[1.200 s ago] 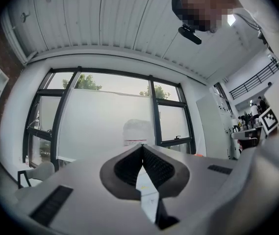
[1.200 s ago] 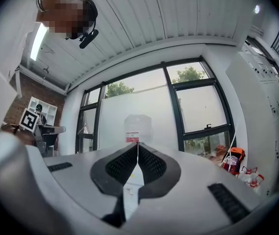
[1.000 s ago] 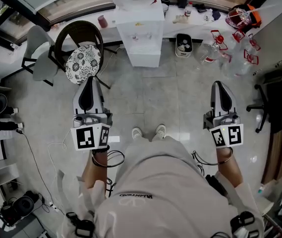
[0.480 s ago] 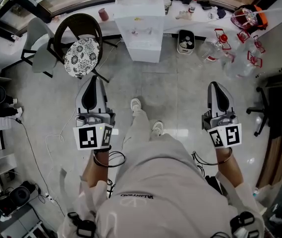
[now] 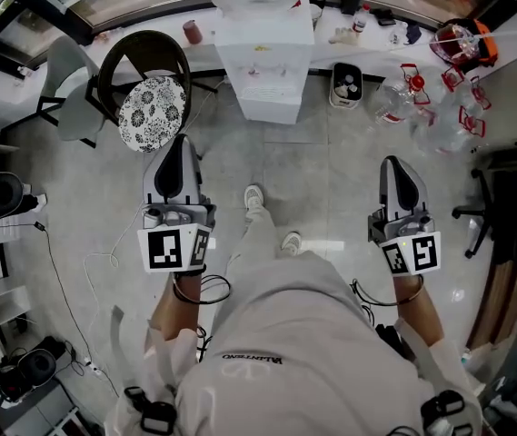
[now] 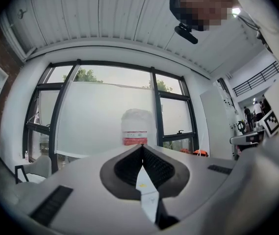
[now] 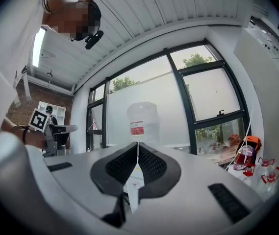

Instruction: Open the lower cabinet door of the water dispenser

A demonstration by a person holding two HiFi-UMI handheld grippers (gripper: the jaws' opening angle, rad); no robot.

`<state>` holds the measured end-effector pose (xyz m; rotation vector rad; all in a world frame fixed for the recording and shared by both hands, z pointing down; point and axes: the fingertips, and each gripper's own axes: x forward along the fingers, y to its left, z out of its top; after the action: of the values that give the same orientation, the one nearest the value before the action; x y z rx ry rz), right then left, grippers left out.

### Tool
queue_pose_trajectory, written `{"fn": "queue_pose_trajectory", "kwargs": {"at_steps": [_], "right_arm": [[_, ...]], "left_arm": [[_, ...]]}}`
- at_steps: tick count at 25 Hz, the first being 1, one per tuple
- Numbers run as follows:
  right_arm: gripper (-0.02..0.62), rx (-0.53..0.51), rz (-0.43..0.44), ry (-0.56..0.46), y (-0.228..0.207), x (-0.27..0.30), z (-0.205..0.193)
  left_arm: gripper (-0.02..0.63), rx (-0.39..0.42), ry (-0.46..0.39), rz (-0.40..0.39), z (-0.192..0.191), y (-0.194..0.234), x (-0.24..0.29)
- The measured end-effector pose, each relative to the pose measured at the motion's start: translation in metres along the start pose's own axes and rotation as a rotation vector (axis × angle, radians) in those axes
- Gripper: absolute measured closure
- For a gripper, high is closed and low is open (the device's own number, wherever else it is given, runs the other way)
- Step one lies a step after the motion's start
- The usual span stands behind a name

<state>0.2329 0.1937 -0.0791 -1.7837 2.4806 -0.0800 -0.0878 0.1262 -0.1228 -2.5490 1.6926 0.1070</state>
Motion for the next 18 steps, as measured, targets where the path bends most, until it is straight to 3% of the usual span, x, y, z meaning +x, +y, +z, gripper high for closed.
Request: {"fn": "queue_pose_trajectory", "kwargs": {"at_steps": [8, 18], "right_arm": [[0.581, -0.001, 0.000, 0.059, 0.016, 0.088, -0.024], [0.581, -0.016, -0.005, 0.087, 0.035, 0.179, -0.054]], "left_arm": [[0.603, -0.032, 0.043, -0.059, -0.034, 0.052, 0.067], [0.603, -0.091, 0.058, -0.195, -0.078, 0.073, 0.142]]}}
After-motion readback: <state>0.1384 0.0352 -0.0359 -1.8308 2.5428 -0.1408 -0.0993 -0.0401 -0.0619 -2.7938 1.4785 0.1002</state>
